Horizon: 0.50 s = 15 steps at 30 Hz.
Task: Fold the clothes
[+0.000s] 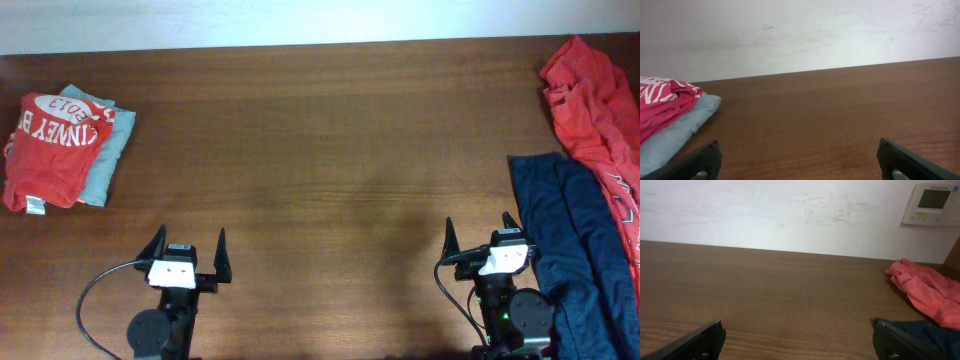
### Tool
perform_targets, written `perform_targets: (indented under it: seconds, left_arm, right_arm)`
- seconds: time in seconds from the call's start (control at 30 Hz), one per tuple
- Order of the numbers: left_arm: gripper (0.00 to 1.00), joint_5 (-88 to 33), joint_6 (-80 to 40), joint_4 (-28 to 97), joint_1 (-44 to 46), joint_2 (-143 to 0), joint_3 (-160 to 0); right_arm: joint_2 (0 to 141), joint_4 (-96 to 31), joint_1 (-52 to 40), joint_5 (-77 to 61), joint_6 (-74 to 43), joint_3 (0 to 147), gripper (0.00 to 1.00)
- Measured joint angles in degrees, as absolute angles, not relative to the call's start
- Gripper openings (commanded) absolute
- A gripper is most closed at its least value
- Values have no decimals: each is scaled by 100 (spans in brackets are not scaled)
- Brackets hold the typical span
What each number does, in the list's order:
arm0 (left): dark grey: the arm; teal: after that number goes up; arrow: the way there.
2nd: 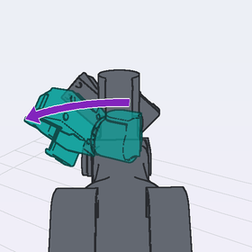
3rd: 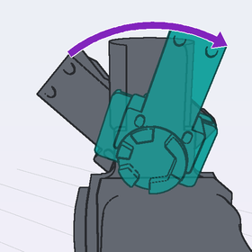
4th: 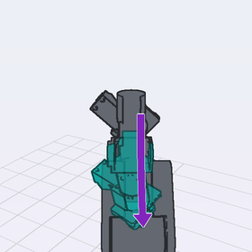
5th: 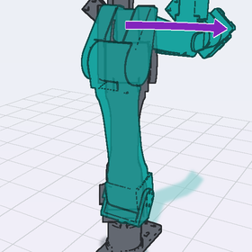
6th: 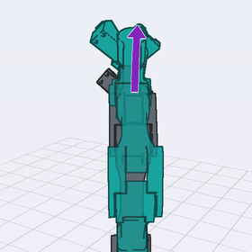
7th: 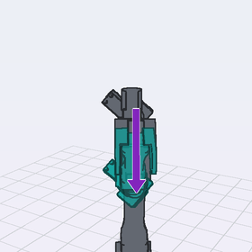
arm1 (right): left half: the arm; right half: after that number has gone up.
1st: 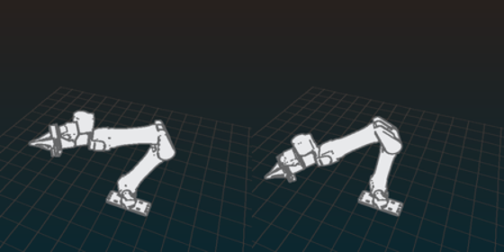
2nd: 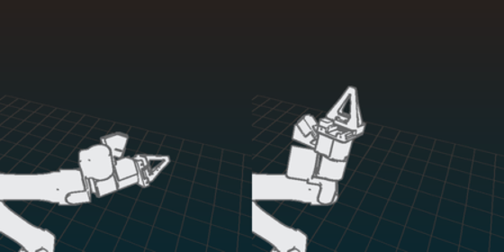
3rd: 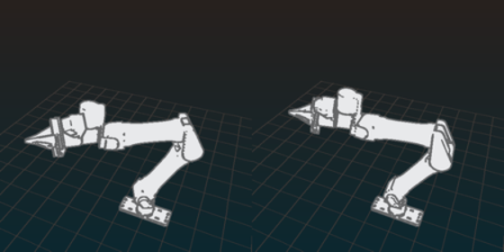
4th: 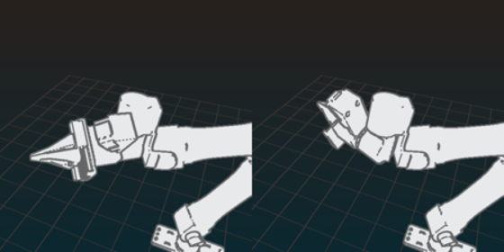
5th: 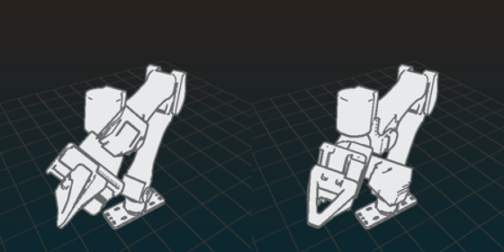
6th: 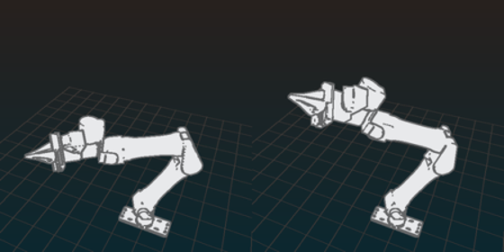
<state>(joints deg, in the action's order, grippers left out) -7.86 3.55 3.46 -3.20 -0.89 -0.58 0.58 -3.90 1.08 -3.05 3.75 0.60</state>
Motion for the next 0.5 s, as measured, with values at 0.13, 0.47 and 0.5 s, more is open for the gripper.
perform_targets:
  seconds: [0.13,0.47,0.5]
  left_arm:
    - [99,-784,355,346,-320,-89,-60]
    - [99,-784,355,346,-320,-89,-58]
    - [99,-784,355,346,-320,-91,-58]
  right_arm:
    - [58,-390,108,-305,373,60,99]
    - [58,-390,108,-305,368,60,99]
    - [58,-390,108,-305,373,60,99]
